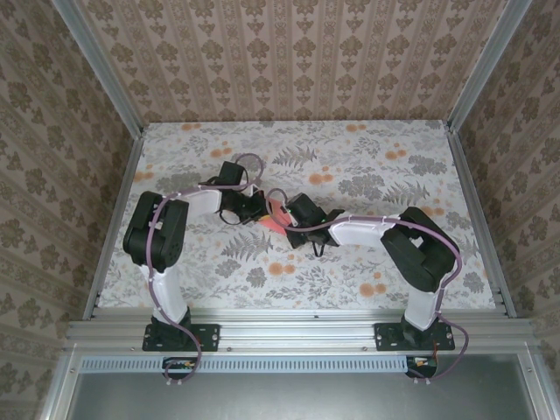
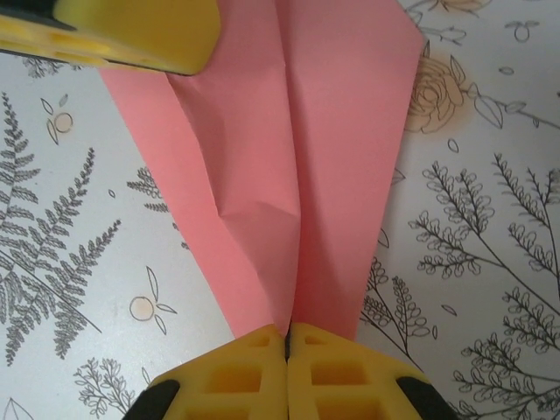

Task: Fold a paper plane with a square sheet of paper (pick it up from the middle)
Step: Fourth fold the wing at the center of the table.

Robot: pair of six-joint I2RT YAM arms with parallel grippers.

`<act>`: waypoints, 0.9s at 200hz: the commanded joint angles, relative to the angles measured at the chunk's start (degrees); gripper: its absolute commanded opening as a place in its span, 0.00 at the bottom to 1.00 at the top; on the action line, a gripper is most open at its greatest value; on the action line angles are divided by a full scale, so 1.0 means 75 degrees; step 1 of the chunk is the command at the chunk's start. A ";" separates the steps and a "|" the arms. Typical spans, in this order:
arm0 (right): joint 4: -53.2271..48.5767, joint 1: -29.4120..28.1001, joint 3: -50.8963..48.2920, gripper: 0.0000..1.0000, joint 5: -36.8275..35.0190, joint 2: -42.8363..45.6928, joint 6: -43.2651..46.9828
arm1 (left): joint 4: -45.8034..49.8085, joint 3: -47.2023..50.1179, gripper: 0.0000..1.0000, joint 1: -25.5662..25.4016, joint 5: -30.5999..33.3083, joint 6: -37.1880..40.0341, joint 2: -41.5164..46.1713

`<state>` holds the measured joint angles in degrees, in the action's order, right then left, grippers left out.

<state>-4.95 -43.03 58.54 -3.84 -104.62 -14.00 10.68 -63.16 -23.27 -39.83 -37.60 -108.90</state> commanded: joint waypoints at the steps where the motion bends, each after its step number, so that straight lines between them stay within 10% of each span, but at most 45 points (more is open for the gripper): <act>1: -0.0046 -0.0045 -0.0089 0.08 0.0090 0.0172 -0.0231 | 0.0018 -0.0121 0.00 -0.0119 -0.0278 0.0186 -0.0236; 121: -0.0257 -0.0052 -0.0836 0.35 -0.0002 0.1301 -0.0218 | 0.0159 -0.0513 0.00 -0.0160 -0.0234 0.0337 -0.0544; 180: 0.1912 -0.0345 -0.2155 0.29 0.0254 0.2122 -0.3489 | 0.0189 -0.0597 0.00 -0.0174 -0.0221 0.0362 -0.0673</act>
<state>0.03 -43.55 47.88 0.32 -90.39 -23.77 10.81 -66.11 -24.03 -40.77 -36.32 -112.16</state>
